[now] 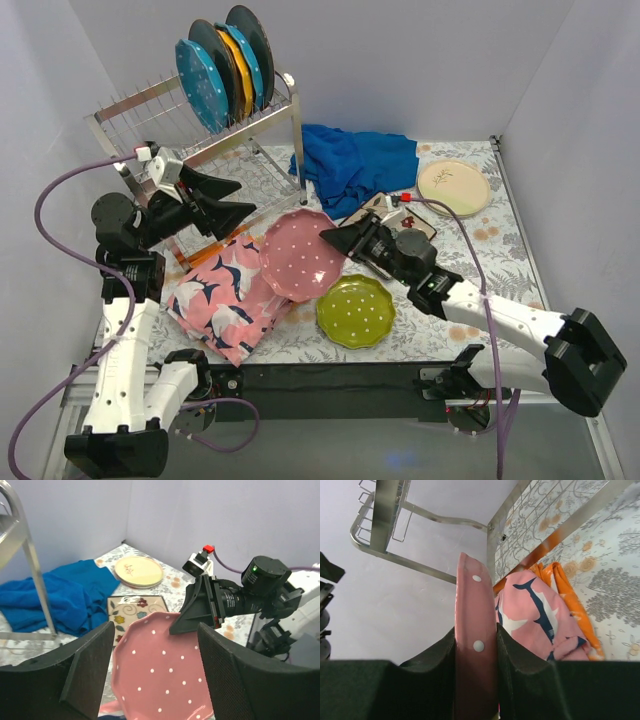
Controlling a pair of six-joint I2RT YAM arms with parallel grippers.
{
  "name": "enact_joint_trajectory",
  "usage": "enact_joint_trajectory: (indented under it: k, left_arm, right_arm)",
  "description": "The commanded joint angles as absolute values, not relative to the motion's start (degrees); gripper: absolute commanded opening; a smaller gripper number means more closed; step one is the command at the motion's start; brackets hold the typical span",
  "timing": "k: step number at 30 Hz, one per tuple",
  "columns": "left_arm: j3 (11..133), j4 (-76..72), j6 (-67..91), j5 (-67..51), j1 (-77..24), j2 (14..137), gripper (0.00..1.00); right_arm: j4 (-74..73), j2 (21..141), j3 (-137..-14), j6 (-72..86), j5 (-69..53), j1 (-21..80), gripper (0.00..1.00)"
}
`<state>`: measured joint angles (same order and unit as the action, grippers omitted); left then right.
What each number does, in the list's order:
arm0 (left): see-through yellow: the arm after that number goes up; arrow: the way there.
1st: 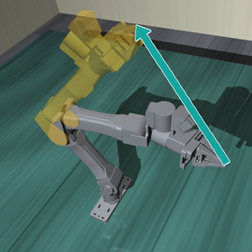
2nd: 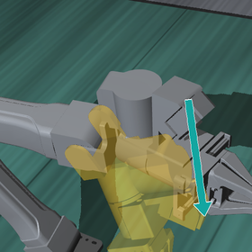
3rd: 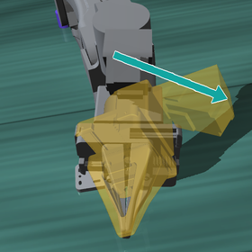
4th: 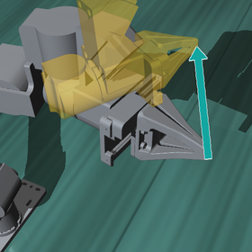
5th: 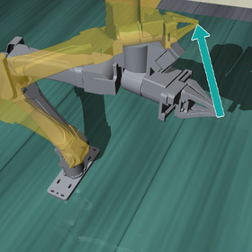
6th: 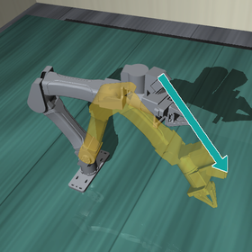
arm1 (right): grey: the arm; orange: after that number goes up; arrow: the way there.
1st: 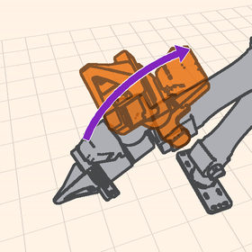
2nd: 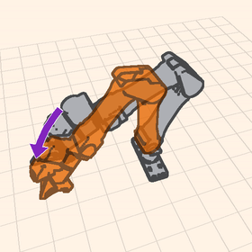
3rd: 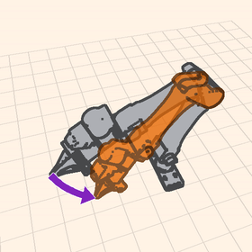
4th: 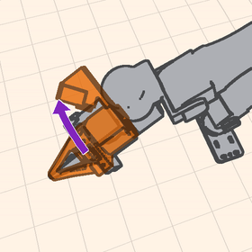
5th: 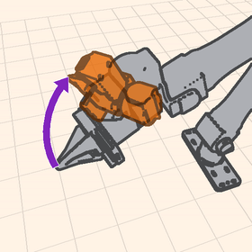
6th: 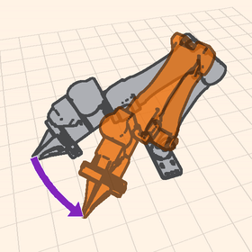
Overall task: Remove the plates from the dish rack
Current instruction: Unload the plate from the dish rack, then place the plate at the center of the board.
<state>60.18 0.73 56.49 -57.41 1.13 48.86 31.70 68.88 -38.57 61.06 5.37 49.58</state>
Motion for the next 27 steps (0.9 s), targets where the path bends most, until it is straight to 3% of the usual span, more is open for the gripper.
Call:
enact_joint_trajectory:
  k: [1,7,11,16,27]
  left_arm:
    - [55.20,-8.88,66.97,-57.84,-3.04,49.57,0.66]
    - [53.53,-5.89,62.05,-45.19,-19.57,55.45,0.68]
    - [51.86,-6.24,61.26,-38.15,-22.94,55.72,0.69]
    - [45.72,-11.42,63.72,-32.19,-26.88,56.42,0.70]
    - [35.87,-22.49,62.85,-19.35,-35.76,58.81,0.71]
  right_arm:
    - [45.62,59.53,-31.39,66.01,-3.39,44.05,0.01]
    - [41.85,50.38,-22.95,61.89,-19.21,28.67,0.01]
    - [33.68,45.19,-20.57,56.52,-25.91,22.17,0.01]
    - [29.09,41.22,-17.23,51.95,-31.98,18.81,0.01]
    - [28.30,44.47,-13.89,46.15,-40.60,17.05,0.01]
